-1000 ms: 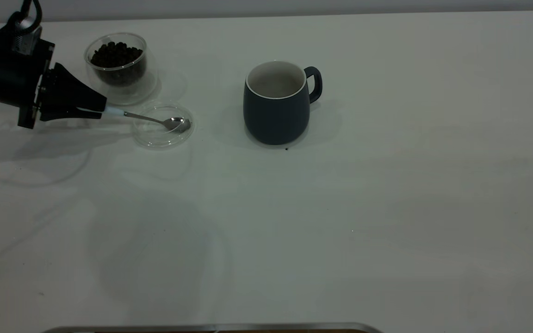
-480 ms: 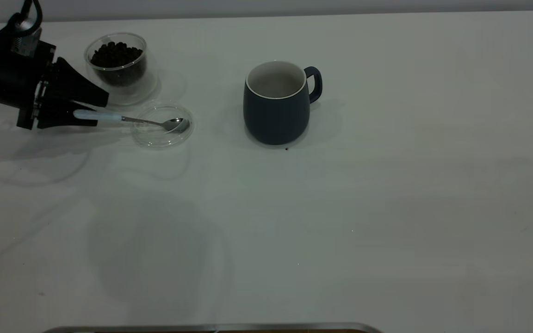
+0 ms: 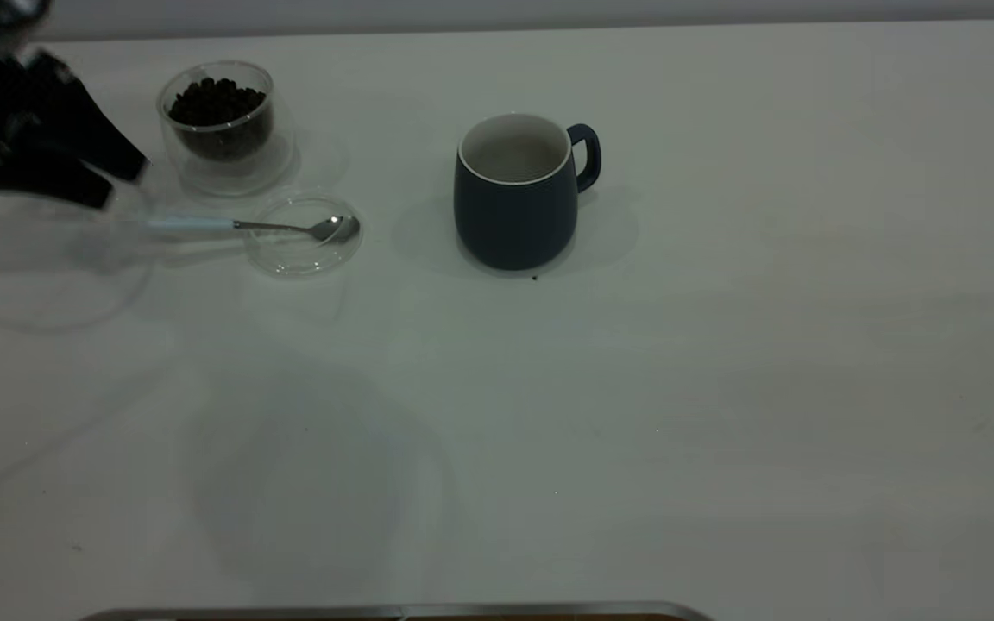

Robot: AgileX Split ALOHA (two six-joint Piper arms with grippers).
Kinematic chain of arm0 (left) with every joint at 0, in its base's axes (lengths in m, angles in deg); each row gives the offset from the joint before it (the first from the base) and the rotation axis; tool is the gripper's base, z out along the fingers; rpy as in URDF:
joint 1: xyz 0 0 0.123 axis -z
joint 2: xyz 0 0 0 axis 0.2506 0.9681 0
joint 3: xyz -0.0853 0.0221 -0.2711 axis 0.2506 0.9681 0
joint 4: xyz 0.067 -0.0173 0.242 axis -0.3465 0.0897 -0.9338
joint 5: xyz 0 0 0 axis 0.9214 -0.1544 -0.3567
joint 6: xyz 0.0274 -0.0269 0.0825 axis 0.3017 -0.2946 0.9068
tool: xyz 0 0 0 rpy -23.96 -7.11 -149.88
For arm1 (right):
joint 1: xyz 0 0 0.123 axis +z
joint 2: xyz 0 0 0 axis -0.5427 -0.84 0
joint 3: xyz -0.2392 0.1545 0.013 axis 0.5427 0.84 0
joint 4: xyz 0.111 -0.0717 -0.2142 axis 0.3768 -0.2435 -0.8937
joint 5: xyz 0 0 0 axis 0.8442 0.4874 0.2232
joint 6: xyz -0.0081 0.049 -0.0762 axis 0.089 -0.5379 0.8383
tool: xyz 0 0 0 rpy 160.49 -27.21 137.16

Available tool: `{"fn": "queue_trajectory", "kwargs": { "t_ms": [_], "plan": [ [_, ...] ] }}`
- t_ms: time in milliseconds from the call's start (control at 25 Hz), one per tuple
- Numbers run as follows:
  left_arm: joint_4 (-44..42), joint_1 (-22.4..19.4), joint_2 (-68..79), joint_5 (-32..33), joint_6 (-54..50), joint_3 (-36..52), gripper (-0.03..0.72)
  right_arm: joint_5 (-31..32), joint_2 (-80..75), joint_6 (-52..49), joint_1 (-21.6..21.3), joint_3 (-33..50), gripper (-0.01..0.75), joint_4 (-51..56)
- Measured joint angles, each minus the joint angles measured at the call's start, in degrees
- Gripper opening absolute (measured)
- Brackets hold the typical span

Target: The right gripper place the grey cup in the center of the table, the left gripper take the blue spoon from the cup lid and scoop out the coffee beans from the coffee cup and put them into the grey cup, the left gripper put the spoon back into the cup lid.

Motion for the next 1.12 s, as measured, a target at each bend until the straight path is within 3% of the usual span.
{"fn": "queue_trajectory", "kwargs": {
  "t_ms": [240, 480, 640, 880, 1120],
  "plan": [
    [-6.4, 0.0, -6.3, 11.4, -11.5, -11.1, 0.593, 0.0, 0.0, 0.0, 0.0, 0.0, 0.592, 0.0],
    [-13.6, 0.0, -13.3, 11.4, -22.6, -19.1, 0.593, 0.0, 0.0, 0.0, 0.0, 0.0, 0.592, 0.0],
    [-20.1, 0.4, -19.5, 11.4, -29.9, -19.6, 0.593, 0.0, 0.0, 0.0, 0.0, 0.0, 0.592, 0.0],
    [-33.4, 5.5, -29.5, 11.4, -39.5, -19.6, 0.593, 0.0, 0.0, 0.0, 0.0, 0.0, 0.592, 0.0],
    [-35.8, 11.0, -43.9, 11.4, -41.2, -11.4, 0.593, 0.0, 0.0, 0.0, 0.0, 0.0, 0.592, 0.0]
  ]
}}
